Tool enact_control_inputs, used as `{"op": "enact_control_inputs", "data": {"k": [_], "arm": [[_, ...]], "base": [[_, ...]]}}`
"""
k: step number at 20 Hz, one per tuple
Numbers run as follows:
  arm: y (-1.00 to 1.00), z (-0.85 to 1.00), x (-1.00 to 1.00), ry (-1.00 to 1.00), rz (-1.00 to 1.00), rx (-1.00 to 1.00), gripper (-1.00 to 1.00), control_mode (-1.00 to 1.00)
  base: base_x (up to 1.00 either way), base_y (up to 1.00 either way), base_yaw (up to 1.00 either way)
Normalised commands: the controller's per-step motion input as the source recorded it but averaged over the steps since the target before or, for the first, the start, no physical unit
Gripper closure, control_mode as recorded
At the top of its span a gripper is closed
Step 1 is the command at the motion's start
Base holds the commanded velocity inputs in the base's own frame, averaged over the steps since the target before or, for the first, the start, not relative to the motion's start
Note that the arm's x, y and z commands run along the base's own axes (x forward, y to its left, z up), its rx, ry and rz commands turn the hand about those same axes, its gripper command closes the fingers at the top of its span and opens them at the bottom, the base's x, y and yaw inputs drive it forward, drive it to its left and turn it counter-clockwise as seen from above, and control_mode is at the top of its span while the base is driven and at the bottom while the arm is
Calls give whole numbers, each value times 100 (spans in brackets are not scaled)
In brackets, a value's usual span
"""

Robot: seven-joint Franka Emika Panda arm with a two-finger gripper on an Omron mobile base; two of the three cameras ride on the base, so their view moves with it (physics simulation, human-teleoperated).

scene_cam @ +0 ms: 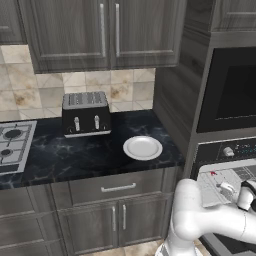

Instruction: Take the fish from the oven and place it on the plate on the counter.

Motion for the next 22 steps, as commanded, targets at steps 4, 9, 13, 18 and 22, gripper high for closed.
{"op": "enact_control_inputs", "data": {"k": [4,9,13,18,22], "arm": [[-9,-56,13,-5,21,47,-100,-100],[-2,-89,0,-10,2,40,-100,-100],[0,-100,0,-11,-2,36,-100,-100],[0,-100,0,-3,-10,33,-100,-100],[0,-100,0,0,-13,25,-100,-100]], "base": [[0,0,0],[0,0,0],[0,0,0],[0,0,0],[0,0,0]]}}
